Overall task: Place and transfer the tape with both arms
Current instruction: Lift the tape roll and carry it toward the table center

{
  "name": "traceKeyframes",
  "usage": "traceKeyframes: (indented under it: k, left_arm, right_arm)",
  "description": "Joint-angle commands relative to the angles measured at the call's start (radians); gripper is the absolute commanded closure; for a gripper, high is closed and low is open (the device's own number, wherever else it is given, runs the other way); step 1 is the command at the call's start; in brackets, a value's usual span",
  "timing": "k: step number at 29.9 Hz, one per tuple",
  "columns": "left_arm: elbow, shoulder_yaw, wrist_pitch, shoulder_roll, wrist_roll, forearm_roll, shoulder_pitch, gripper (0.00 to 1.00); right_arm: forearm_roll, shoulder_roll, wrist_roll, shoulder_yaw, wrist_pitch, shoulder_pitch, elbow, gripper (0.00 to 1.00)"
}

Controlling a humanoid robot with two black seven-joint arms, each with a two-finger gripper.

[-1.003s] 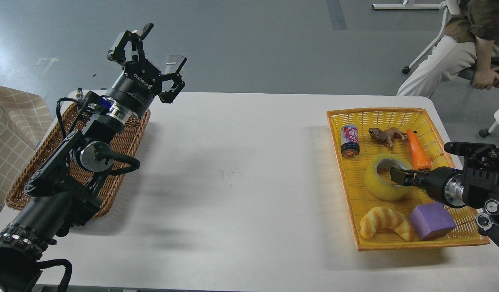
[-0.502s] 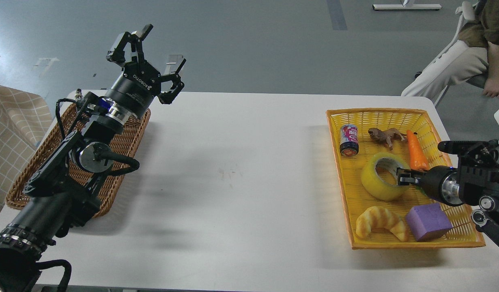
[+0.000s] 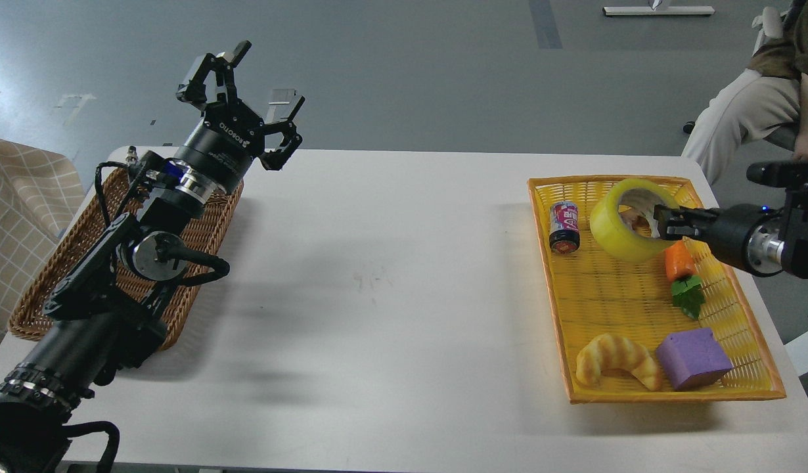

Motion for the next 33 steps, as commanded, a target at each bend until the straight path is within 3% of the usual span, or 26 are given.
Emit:
traceKeyframes:
  k: [1,7,11,15,33]
  left_arm:
    - [0.0,0.0,0.0,0.0,0.0,0.0,0.0,0.02]
    - [0.0,0.0,0.0,0.0,0.0,0.0,0.0,0.02]
    - [0.0,0.0,0.0,-0.001,0.0,0.0,0.0,0.02]
    - [-0.001,0.002,0.0,-0.001,0.002,0.0,-0.001,0.02]
    - [0.0,0.0,0.0,-0.001,0.002,0.0,-0.001,0.02]
  right_arm:
    - [0.031,-0.005,-0.002,0.005,0.0,0.057,0.024,1.0]
    - [0.034,0.044,-0.004,-0.006,0.0,0.139,0.021,1.0]
    - [0.029,0.2,-0.007,-0.037,0.0,0.154,0.013,1.0]
    - [0.023,0.28,-0.007,-0.118,0.0,0.201,-0.005,1.0]
    - [0.029,0.661,-0.001,-0.454,0.0,0.447,-0.315,1.0]
